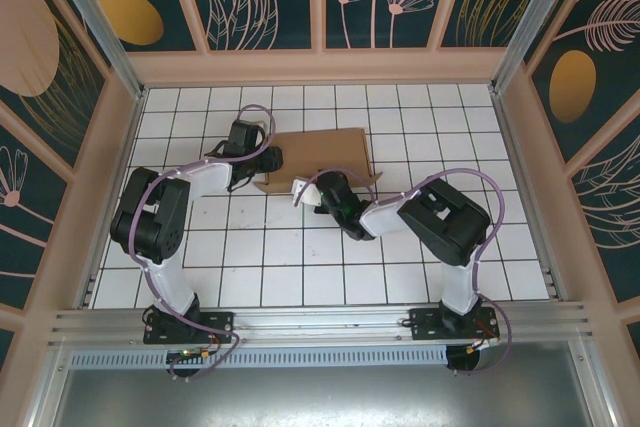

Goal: Fold the paper box

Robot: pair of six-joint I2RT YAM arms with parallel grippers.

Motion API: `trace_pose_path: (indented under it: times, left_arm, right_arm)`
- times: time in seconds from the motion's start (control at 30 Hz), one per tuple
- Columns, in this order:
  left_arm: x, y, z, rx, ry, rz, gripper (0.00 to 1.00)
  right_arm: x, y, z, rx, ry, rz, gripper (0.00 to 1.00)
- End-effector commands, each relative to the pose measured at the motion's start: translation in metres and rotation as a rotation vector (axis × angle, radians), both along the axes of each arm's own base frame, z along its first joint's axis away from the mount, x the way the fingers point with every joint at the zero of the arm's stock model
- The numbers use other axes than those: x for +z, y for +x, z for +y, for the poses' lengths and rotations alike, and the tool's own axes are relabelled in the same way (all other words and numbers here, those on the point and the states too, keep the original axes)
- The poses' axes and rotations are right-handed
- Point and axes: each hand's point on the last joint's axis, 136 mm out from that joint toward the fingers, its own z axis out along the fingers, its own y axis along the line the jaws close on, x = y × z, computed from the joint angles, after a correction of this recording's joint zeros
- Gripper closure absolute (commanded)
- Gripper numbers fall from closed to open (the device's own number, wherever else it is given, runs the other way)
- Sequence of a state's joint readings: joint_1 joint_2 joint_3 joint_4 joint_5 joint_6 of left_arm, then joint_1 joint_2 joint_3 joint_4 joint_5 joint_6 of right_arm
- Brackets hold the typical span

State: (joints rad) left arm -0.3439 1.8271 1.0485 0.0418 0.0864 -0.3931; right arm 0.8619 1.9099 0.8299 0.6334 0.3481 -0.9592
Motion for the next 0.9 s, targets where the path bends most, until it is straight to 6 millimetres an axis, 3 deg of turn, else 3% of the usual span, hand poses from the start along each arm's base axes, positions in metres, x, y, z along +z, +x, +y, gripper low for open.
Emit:
trace_pose_path:
  times: [0.0,0.07,0.1,0.17,0.23,0.33,0.4,0.5,0.57,0.63,0.67,0.73,0.8,0.87]
  left_arm:
    - [0.0,-0.018,0.008,0.002,0.052,0.062,0.44]
    - [0.022,-0.012,0.017,0.054,0.054,0.012,0.34]
    - [0.03,-0.009,0.02,0.074,0.055,-0.003,0.33]
    - [0.065,-0.006,0.022,0.087,0.04,-0.073,0.32]
    - [0.087,-0.005,0.023,0.1,0.024,-0.111,0.32]
    - [0.101,-0.011,0.012,0.077,-0.029,-0.105,0.33]
    - [0.104,-0.021,-0.005,0.036,-0.042,-0.093,0.34]
    - [0.1,-0.045,-0.037,-0.036,-0.069,-0.077,0.34]
    - [0.093,-0.062,-0.054,-0.056,-0.152,-0.04,0.35]
    - [0.09,-0.075,-0.067,-0.084,-0.241,-0.005,0.35]
    - [0.077,-0.083,-0.065,-0.081,-0.242,0.025,0.35]
    - [0.075,-0.081,-0.049,-0.022,-0.184,-0.002,0.32]
    - [0.08,-0.071,-0.025,0.046,-0.128,-0.041,0.24]
    - [0.084,-0.058,-0.005,0.095,-0.151,-0.049,0.24]
  right_arm:
    - [0.02,-0.011,0.004,0.032,0.111,0.025,0.51]
    - [0.042,-0.027,0.013,0.097,0.226,0.119,0.45]
    - [0.057,-0.033,0.015,0.115,0.297,0.169,0.43]
    - [0.087,-0.032,0.012,0.097,0.438,0.228,0.42]
    - [0.117,-0.021,0.004,0.048,0.587,0.287,0.41]
    - [0.136,0.013,-0.016,-0.124,0.758,0.394,0.41]
    - [0.133,0.041,-0.033,-0.258,0.791,0.417,0.44]
    - [0.128,0.068,-0.048,-0.313,0.835,0.408,0.48]
    - [0.125,0.081,-0.046,-0.345,0.875,0.434,0.48]
    - [0.114,0.114,-0.066,-0.483,0.901,0.48,0.47]
    - [0.109,0.126,-0.072,-0.539,0.897,0.502,0.46]
    - [0.098,0.138,-0.083,-0.614,0.899,0.533,0.4]
    - [0.091,0.139,-0.091,-0.658,0.927,0.553,0.35]
    - [0.084,0.134,-0.099,-0.68,0.947,0.579,0.33]
